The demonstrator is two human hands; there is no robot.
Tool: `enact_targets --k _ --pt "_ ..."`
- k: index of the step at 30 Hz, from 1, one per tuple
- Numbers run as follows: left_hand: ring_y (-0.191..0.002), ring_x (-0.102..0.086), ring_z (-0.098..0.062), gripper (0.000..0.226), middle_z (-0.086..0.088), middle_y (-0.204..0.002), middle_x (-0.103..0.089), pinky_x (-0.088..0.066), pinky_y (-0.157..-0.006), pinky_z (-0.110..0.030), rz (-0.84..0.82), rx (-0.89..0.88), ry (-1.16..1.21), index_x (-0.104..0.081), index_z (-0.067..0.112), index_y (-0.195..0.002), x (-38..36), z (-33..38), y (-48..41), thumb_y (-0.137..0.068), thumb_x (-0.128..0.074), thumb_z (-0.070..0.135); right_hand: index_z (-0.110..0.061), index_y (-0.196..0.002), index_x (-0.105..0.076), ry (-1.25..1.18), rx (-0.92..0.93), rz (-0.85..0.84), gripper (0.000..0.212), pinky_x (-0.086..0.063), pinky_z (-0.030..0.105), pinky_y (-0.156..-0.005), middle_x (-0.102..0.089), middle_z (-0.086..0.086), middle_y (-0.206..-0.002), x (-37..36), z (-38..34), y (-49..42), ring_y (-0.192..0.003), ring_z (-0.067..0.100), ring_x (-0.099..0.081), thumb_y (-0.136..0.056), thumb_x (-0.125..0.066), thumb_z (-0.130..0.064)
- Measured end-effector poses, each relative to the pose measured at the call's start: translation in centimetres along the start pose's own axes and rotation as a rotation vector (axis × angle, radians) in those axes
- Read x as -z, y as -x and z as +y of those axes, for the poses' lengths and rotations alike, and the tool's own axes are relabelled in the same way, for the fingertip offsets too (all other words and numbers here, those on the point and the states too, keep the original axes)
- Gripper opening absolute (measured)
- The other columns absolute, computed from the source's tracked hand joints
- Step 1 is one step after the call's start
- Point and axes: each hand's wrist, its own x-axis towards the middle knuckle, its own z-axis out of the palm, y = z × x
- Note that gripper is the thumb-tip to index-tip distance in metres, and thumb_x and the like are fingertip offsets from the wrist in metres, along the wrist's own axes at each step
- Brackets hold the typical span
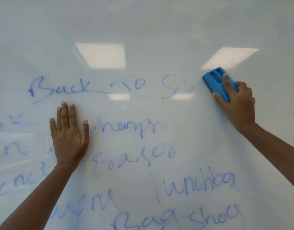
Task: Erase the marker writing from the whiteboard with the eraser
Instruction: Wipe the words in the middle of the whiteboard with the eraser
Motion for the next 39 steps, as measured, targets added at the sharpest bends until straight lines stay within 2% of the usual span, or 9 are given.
enact_targets --k 2,4,9,12,19,21,29,36,39 --pt "-0.142 -0.010 -0.027 0.069 -0.016 -0.154 -0.013 0.001 -0.114 -0.040 0.000 0.001 0.000 -0.017 0.004 -0.144 0.0 0.1 0.1 -0.088 -0.013 0.044 -0.019 -0.143 -0.032 -0.038 -0.210 -0.027 0.057 -0.042 0.058 -0.081 -0.045 0.031 -0.119 -0.1 -1.0 -0.5 -0.103 0.045 -0.045 -0.092 -0.053 -0.034" --pt "-0.142 -0.010 -0.028 0.069 -0.017 -0.153 -0.014 0.001 -0.114 -0.040 0.004 0.000 0.001 -0.018 0.004 -0.144 0.0 0.1 0.1 -0.088 -0.014 0.044 -0.017 -0.141 -0.034 -0.043 -0.170 -0.041 0.056 -0.042 0.056 -0.079 -0.046 0.031 -0.120 -0.3 -3.4 0.7 -0.102 0.045 -0.046 -0.092 -0.055 -0.032" --pt "-0.142 -0.011 -0.029 0.069 -0.017 -0.153 -0.015 -0.001 -0.114 -0.042 0.006 -0.001 0.005 -0.018 0.004 -0.144 0.1 0.1 0.0 -0.088 -0.014 0.044 -0.016 -0.124 -0.058 -0.055 0.578 -0.042 0.047 -0.049 0.036 -0.060 -0.066 0.022 -0.100 0.3 -8.8 6.1 -0.074 0.033 -0.063 -0.085 -0.045 -0.038" --pt "-0.142 -0.011 -0.029 0.069 -0.017 -0.153 -0.014 -0.002 -0.114 -0.043 -0.003 0.002 0.003 -0.018 0.004 -0.144 0.1 0.1 0.1 -0.088 -0.013 0.044 -0.021 -0.122 -0.060 0.029 0.793 -0.037 0.044 -0.050 0.034 -0.058 -0.068 0.019 -0.099 0.3 -7.8 3.8 -0.072 0.030 -0.065 -0.084 -0.046 -0.038" --pt "-0.142 -0.011 -0.028 0.069 -0.016 -0.153 -0.015 -0.003 -0.115 -0.042 -0.010 0.007 -0.010 -0.018 0.004 -0.144 0.2 0.1 0.1 -0.088 -0.012 0.044 -0.031 -0.143 -0.028 -0.067 -0.188 -0.082 0.053 -0.039 0.052 -0.086 -0.041 0.024 -0.127 -0.6 -6.7 -3.0 -0.109 0.040 -0.041 -0.095 -0.048 -0.035" --pt "-0.142 -0.010 -0.027 0.069 -0.015 -0.153 -0.014 -0.002 -0.115 -0.042 -0.012 0.006 -0.004 -0.018 0.005 -0.144 0.2 0.1 0.1 -0.088 -0.012 0.044 -0.031 -0.142 -0.030 -0.088 -0.122 -0.104 0.052 -0.040 0.051 -0.085 -0.043 0.025 -0.126 -0.6 -8.8 -1.3 -0.108 0.040 -0.043 -0.094 -0.050 -0.034" --pt "-0.142 -0.010 -0.026 0.068 -0.015 -0.154 -0.014 -0.003 -0.115 -0.043 -0.009 0.005 0.010 -0.018 0.005 -0.144 0.1 0.0 0.1 -0.088 -0.012 0.044 -0.029 -0.120 -0.061 -0.025 0.751 -0.074 0.040 -0.050 0.033 -0.058 -0.069 0.019 -0.099 0.1 -10.8 4.4 -0.070 0.029 -0.065 -0.084 -0.044 -0.039" --pt "-0.142 -0.010 -0.025 0.067 -0.014 -0.154 -0.014 -0.003 -0.115 -0.043 -0.005 0.001 0.010 -0.018 0.005 -0.144 0.1 0.0 0.2 -0.089 -0.012 0.043 -0.032 -0.144 -0.026 -0.049 -0.130 -0.055 0.054 -0.040 0.047 -0.083 -0.043 0.018 -0.132 -1.5 -9.7 -4.4 -0.106 0.037 -0.043 -0.094 -0.046 -0.039" --pt "-0.142 -0.009 -0.023 0.067 -0.013 -0.154 -0.013 -0.003 -0.115 -0.042 -0.001 -0.002 0.017 -0.018 0.006 -0.144 0.1 0.0 0.2 -0.089 -0.012 0.043 -0.034 -0.143 -0.024 -0.097 -0.041 -0.074 0.057 -0.039 0.043 -0.082 -0.043 0.013 -0.135 -1.9 -14.2 -2.6 -0.107 0.035 -0.043 -0.092 -0.048 -0.041"
